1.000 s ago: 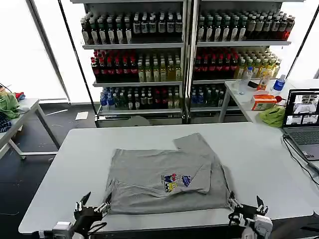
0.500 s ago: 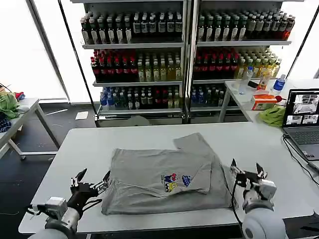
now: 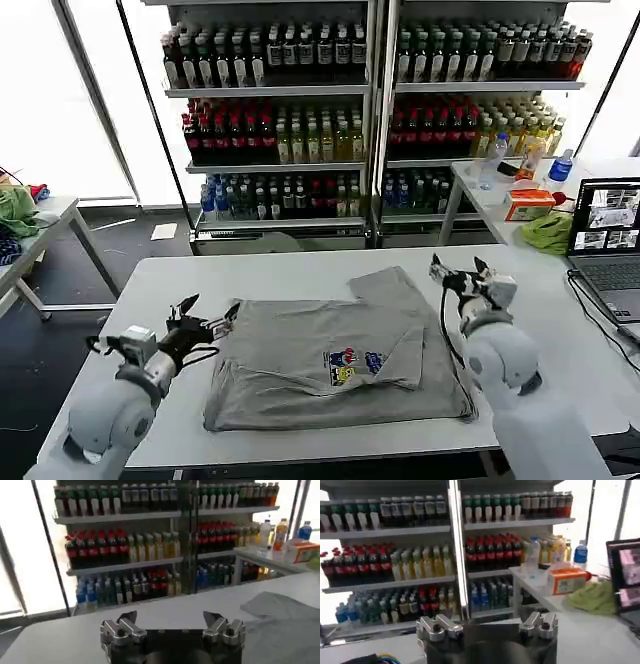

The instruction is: Fold and organize the clothes.

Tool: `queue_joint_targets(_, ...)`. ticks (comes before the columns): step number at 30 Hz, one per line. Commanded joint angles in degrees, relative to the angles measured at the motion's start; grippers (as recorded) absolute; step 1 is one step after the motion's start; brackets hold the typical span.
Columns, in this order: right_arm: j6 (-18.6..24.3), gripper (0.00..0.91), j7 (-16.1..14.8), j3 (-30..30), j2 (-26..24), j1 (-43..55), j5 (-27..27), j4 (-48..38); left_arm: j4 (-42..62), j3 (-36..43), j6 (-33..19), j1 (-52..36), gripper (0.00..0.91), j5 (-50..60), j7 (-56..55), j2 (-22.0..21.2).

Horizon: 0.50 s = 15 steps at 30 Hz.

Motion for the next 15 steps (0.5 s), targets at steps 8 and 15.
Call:
queue_joint_targets(8, -0.4, 0.907, -9.7, -8.6, 6.7, 15.9, -5.6, -26.5, 31.1, 16.8, 0.5, -26.6, 0.907, -4.3, 4.4, -0.5)
queue_joint_targets(15, -0.4, 0.907, -14.4, -7.9, 8.8, 16.7, -9.4, -34.5, 35.3, 17.1, 0.3, -26.5, 0.907, -3.4, 5.0, -2.6)
